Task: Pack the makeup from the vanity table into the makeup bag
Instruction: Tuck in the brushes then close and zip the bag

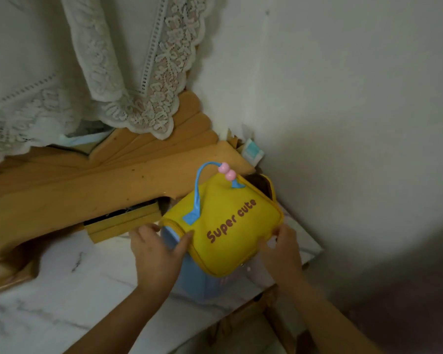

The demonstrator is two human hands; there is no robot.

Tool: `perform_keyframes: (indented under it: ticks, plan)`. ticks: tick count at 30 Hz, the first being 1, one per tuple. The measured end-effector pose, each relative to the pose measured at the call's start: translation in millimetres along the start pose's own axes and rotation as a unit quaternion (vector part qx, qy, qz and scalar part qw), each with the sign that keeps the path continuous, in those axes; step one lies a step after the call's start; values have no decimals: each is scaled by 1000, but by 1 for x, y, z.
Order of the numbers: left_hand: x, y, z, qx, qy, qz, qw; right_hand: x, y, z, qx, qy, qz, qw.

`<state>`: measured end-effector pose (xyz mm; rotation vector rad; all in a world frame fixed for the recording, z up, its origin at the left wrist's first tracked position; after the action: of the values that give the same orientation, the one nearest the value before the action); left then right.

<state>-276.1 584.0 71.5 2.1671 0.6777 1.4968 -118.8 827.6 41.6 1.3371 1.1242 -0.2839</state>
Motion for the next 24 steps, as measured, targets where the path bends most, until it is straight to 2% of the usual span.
perform_keyframes:
  ticks: [2,3,6,8,14,18,24]
  plan:
    - [-12,-13,12,-48,99,15,994,0,16,-27,52,-24,-30,998]
    - [-12,-17,17,-58,112,16,992,0,16,-42,47,-38,-42,997]
    - [-2,-18,15,-39,86,-16,995,5,-10,-76,-53,-76,-32,995]
    - [1,-17,11,-36,77,-46,995,1,-25,-85,-104,-50,11,993]
    - [-2,-6,-8,-18,67,-43,997,-28,-18,-86,-78,33,47,995]
    - [-14,10,-35,-3,65,-48,997,-41,-18,-60,-80,33,10,996]
    - [-26,34,-63,12,38,-57,998,-48,-40,-9,-137,18,-35,990]
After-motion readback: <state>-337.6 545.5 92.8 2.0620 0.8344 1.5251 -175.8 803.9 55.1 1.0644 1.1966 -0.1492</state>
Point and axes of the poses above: each hand's wrist, its own z-axis away from the middle knuckle, its own y-axis out of the back of the hand, x = y × z, the point moved 10 cm from there along -z, towards the middle knuckle, and after that the axes turned 10 degrees about x, right-handed, at the moved point
